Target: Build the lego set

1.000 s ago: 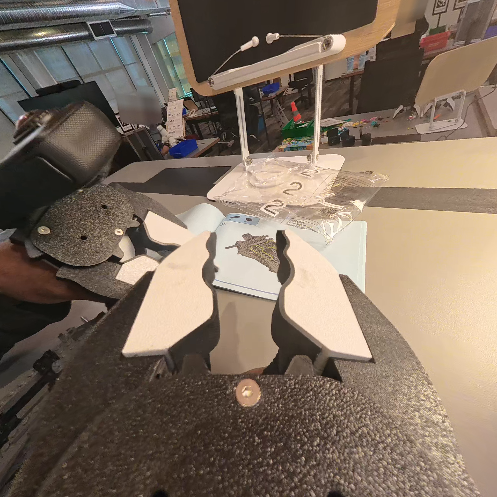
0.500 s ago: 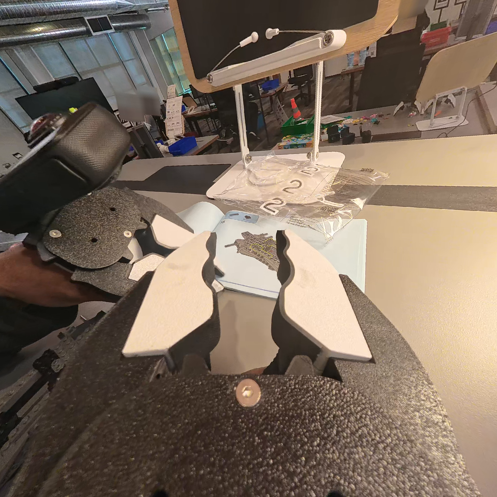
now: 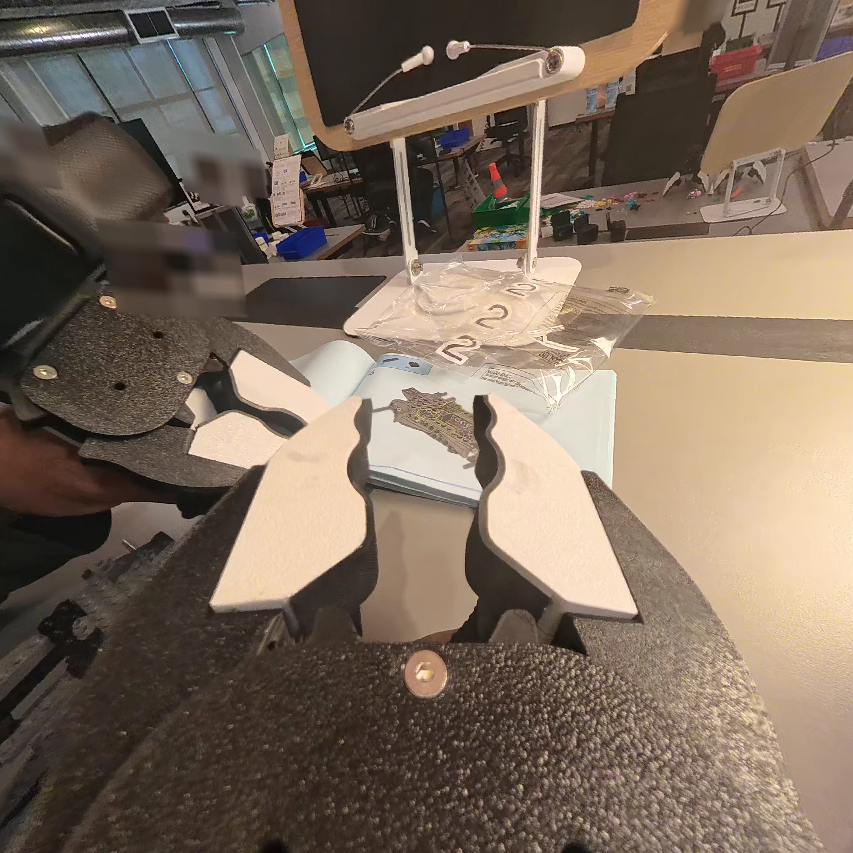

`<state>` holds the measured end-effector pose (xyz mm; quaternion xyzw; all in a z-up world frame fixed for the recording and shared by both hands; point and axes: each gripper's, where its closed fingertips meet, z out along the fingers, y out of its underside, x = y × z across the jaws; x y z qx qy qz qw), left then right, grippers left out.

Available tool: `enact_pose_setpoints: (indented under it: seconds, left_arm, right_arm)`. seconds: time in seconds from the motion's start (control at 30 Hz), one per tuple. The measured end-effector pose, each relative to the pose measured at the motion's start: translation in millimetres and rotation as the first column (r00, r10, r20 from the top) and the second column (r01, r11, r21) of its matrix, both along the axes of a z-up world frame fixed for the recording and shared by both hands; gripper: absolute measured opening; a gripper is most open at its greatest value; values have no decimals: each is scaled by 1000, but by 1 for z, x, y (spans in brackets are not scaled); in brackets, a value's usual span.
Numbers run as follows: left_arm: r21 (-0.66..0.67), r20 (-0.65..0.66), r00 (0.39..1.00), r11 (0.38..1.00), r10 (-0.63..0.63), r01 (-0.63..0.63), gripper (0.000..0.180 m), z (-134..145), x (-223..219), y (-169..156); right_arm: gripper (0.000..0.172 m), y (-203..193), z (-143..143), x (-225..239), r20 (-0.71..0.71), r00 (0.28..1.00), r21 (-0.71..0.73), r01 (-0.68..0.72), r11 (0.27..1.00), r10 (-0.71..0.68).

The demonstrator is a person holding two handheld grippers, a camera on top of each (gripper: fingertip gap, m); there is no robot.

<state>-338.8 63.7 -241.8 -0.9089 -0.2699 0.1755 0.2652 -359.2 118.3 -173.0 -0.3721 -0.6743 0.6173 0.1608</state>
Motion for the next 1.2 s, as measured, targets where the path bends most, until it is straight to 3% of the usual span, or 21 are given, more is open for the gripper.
enact_pose_setpoints:
  seconds: [0.2, 0.37, 0.57, 1.2]
  left_arm:
    - [8, -9, 1000, 1000, -2, 2, 1, 9, 3, -2]
    - [26, -10, 1000, 1000, 4, -4, 1, 17, 5, -5]
    - [35, -13, 1000, 999, 13, -12, 1, 21, 5, -7]
    - [44, -4, 1000, 999, 14, -14, 0, 22, 8, -8]
  right_arm:
    - [42, 18, -22, -10, 19, 991, 248, 121, 961, -130]
    - [47, 22, -43, -7, 74, 985, 404, 115, 908, -158]
    - [46, 27, -48, -5, 149, 973, 396, 106, 912, -177]
    - [42, 40, -50, -11, 207, 952, 357, 142, 923, -227]
